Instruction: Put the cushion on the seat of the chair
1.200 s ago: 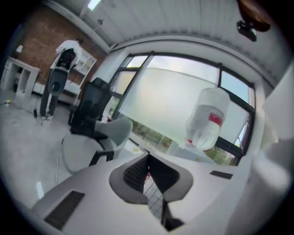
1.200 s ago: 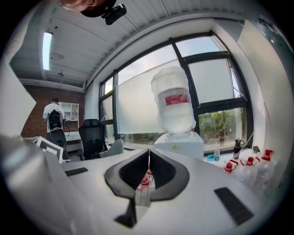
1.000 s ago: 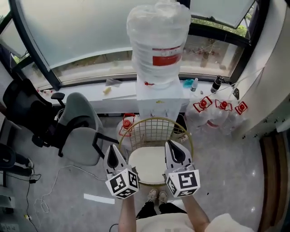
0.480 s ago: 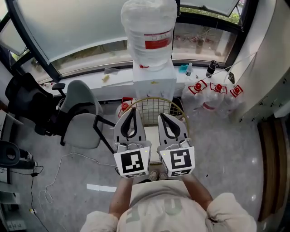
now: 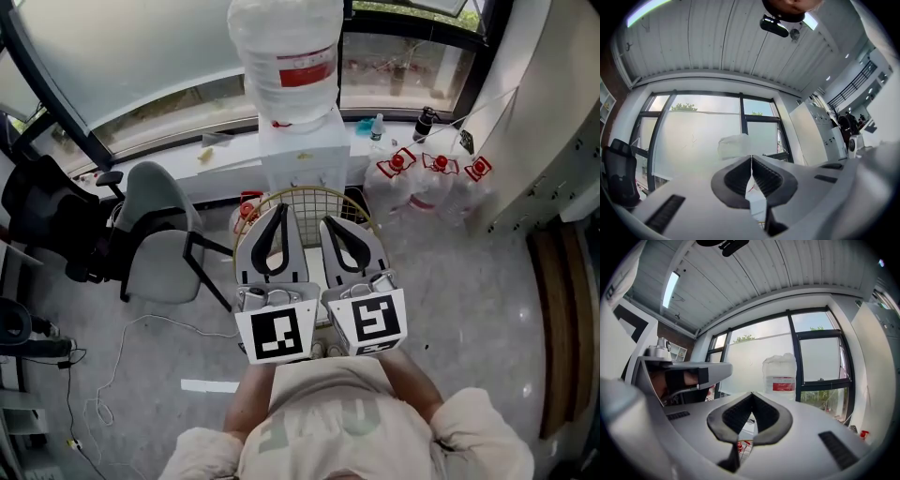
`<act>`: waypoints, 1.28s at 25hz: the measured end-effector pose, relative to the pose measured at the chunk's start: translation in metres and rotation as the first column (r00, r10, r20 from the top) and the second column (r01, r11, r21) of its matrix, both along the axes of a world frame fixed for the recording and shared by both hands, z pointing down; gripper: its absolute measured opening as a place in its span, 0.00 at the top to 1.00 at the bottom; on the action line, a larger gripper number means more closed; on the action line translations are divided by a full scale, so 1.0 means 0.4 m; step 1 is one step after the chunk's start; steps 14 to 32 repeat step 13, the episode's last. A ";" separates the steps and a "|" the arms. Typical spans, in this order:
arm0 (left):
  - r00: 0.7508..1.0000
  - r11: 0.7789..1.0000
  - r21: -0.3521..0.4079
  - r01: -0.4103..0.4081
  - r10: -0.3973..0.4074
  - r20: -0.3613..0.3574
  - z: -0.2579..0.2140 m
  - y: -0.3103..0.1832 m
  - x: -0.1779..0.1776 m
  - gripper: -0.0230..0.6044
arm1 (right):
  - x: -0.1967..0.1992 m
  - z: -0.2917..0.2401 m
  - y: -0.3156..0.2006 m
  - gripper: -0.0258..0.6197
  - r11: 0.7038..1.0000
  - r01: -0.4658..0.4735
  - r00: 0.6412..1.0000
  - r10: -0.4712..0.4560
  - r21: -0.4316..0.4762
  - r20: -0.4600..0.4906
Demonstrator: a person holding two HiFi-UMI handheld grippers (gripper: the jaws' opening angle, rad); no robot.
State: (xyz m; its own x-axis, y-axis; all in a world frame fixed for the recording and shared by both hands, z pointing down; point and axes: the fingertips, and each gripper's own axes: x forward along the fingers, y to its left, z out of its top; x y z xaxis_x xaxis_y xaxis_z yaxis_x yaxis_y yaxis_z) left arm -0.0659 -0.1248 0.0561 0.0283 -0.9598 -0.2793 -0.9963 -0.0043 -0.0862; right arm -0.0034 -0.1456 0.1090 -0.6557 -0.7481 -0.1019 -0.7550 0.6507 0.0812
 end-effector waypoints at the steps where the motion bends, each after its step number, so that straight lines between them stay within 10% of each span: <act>1: 1.000 1.000 0.004 0.001 -0.001 0.000 -0.002 0.002 0.000 0.94 | 0.001 -0.003 0.000 0.93 1.000 0.001 1.000 -0.001 0.005 0.001; 32: 1.000 0.999 0.034 0.009 -0.009 0.007 -0.028 0.004 -0.033 0.94 | -0.009 -0.037 -0.017 0.93 0.999 0.014 1.000 -0.015 0.044 0.021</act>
